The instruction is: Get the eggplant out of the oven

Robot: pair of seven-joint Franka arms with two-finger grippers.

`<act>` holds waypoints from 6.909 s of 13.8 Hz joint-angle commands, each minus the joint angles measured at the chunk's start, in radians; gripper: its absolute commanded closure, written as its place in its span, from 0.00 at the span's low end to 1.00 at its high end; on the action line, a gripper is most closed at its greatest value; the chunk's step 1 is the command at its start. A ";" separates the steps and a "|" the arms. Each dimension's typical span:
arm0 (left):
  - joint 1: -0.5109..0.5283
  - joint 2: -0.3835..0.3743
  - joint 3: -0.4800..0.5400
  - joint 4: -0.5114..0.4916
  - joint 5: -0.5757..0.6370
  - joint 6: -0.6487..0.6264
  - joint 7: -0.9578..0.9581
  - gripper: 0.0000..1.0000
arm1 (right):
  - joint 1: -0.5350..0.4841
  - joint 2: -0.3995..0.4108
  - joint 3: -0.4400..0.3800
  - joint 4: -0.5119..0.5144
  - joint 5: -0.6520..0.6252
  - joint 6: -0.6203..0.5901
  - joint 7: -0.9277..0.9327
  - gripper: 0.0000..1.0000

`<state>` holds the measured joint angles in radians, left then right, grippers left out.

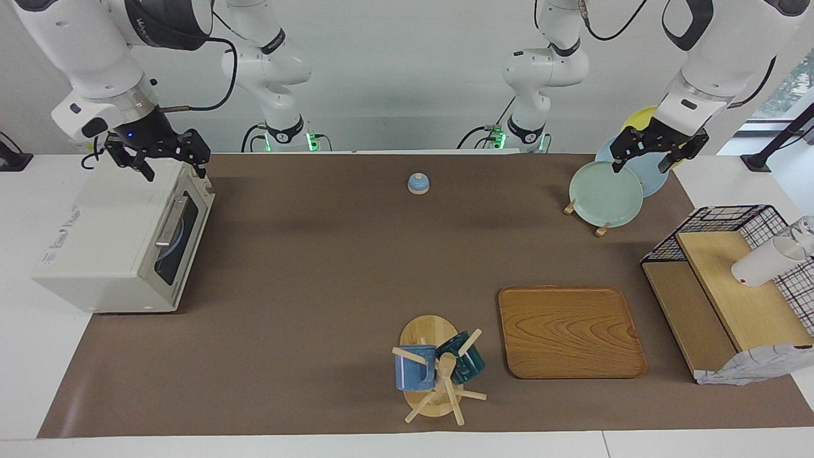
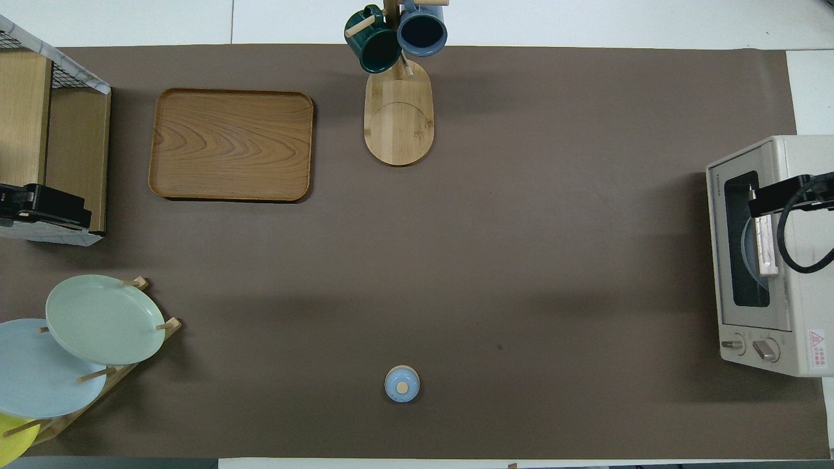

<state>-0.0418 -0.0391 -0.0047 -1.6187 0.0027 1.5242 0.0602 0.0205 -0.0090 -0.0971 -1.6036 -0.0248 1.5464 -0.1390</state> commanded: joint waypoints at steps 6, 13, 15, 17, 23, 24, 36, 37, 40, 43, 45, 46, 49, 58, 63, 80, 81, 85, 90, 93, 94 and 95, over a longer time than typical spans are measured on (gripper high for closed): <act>0.013 -0.027 -0.011 -0.030 0.017 0.008 -0.006 0.00 | -0.007 -0.011 0.007 -0.005 0.006 -0.003 0.015 0.00; 0.013 -0.027 -0.011 -0.030 0.017 0.010 -0.006 0.00 | -0.011 -0.083 0.004 -0.204 -0.009 0.191 -0.050 1.00; 0.011 -0.027 -0.011 -0.030 0.017 0.008 -0.006 0.00 | -0.023 -0.097 0.002 -0.284 -0.020 0.270 -0.051 1.00; 0.013 -0.027 -0.011 -0.030 0.017 0.008 -0.008 0.00 | -0.056 -0.077 0.004 -0.298 -0.033 0.276 -0.050 1.00; 0.013 -0.027 -0.011 -0.030 0.017 0.008 -0.006 0.00 | -0.115 -0.080 0.004 -0.416 -0.099 0.357 -0.063 1.00; 0.013 -0.027 -0.011 -0.030 0.017 0.008 -0.008 0.00 | -0.123 -0.082 0.004 -0.429 -0.101 0.366 -0.073 1.00; 0.013 -0.027 -0.011 -0.030 0.017 0.008 -0.006 0.00 | -0.047 -0.045 0.014 -0.579 -0.012 0.584 -0.047 1.00; 0.013 -0.027 -0.011 -0.030 0.017 0.008 -0.006 0.00 | -0.028 -0.023 0.014 -0.581 -0.012 0.621 -0.038 1.00; 0.013 -0.027 -0.011 -0.030 0.017 0.008 -0.006 0.00 | -0.028 0.049 0.014 -0.584 -0.012 0.728 -0.037 1.00; 0.013 -0.027 -0.011 -0.030 0.017 0.008 -0.006 0.00 | -0.017 0.072 0.014 -0.607 -0.012 0.805 -0.034 1.00; 0.013 -0.027 -0.011 -0.030 0.017 0.008 -0.006 0.00 | 0.004 0.112 0.014 -0.607 -0.012 0.849 0.001 1.00; 0.013 -0.027 -0.011 -0.030 0.017 0.008 -0.006 0.00 | 0.006 0.127 0.014 -0.607 -0.012 0.856 0.013 1.00; 0.011 -0.027 -0.011 -0.030 0.017 0.008 -0.006 0.00 | 0.033 0.176 0.014 -0.607 -0.012 0.897 0.058 1.00; 0.011 -0.027 -0.011 -0.030 0.017 0.010 -0.006 0.00 | 0.115 0.104 0.017 -0.429 0.063 0.555 0.234 0.47; 0.013 -0.027 -0.011 -0.030 0.017 0.010 -0.006 0.00 | 0.029 0.050 0.013 -0.449 -0.033 0.471 0.243 0.47; 0.013 -0.027 -0.011 -0.030 0.017 0.008 -0.006 0.00 | -0.051 -0.013 0.013 -0.644 -0.066 0.643 0.084 1.00; 0.013 -0.027 -0.011 -0.030 0.016 0.008 -0.006 0.00 | -0.044 -0.013 0.013 -0.639 -0.081 0.637 0.038 1.00; 0.011 -0.027 -0.011 -0.030 0.017 0.008 -0.008 0.00 | 0.094 0.052 0.022 -0.398 -0.159 0.386 0.027 1.00; 0.013 -0.027 -0.011 -0.030 0.017 0.008 -0.006 0.00 | 0.350 0.162 0.023 -0.121 -0.153 0.204 0.235 1.00; 0.011 -0.027 -0.011 -0.030 0.017 0.008 -0.006 0.00 | 0.517 0.281 0.031 0.037 -0.113 0.182 0.515 1.00; 0.011 -0.027 -0.011 -0.030 0.017 0.008 -0.006 0.00 | 0.586 0.369 0.033 0.138 -0.119 0.122 0.614 1.00; 0.013 -0.027 -0.011 -0.030 0.017 0.008 -0.006 0.00 | 0.675 0.508 0.034 0.310 -0.116 0.065 0.733 1.00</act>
<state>-0.0417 -0.0391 -0.0047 -1.6187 0.0027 1.5242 0.0602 0.5829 0.2530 -0.0598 -1.5971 -0.1563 1.7254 0.4309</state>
